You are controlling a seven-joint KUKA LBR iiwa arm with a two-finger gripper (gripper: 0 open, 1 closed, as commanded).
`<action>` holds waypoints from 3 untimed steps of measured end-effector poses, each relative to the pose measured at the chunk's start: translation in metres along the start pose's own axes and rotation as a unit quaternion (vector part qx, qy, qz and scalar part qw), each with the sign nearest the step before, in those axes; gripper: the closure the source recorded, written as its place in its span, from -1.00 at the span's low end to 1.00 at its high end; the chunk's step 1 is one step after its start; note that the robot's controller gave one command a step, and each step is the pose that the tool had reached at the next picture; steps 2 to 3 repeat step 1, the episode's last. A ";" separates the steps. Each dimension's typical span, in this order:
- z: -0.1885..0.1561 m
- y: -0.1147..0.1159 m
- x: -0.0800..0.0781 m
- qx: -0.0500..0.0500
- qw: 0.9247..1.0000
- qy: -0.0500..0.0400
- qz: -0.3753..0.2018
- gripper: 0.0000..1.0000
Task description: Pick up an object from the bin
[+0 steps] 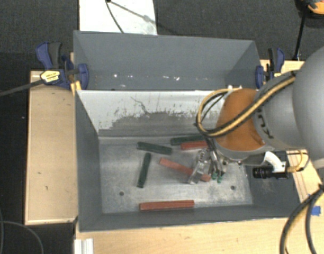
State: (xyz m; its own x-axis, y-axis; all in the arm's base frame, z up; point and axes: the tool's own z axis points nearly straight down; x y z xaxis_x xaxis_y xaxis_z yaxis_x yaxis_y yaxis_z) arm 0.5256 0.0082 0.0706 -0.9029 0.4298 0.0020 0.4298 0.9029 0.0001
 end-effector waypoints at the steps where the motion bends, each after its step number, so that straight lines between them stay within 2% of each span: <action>1: -0.195 0.031 0.007 -0.003 0.999 -0.005 -0.035 1.00; 3: -0.195 0.031 0.007 -0.003 0.999 -0.005 -0.035 1.00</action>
Offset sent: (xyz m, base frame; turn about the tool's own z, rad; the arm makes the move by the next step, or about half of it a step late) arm 0.0000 0.0000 0.0000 0.0000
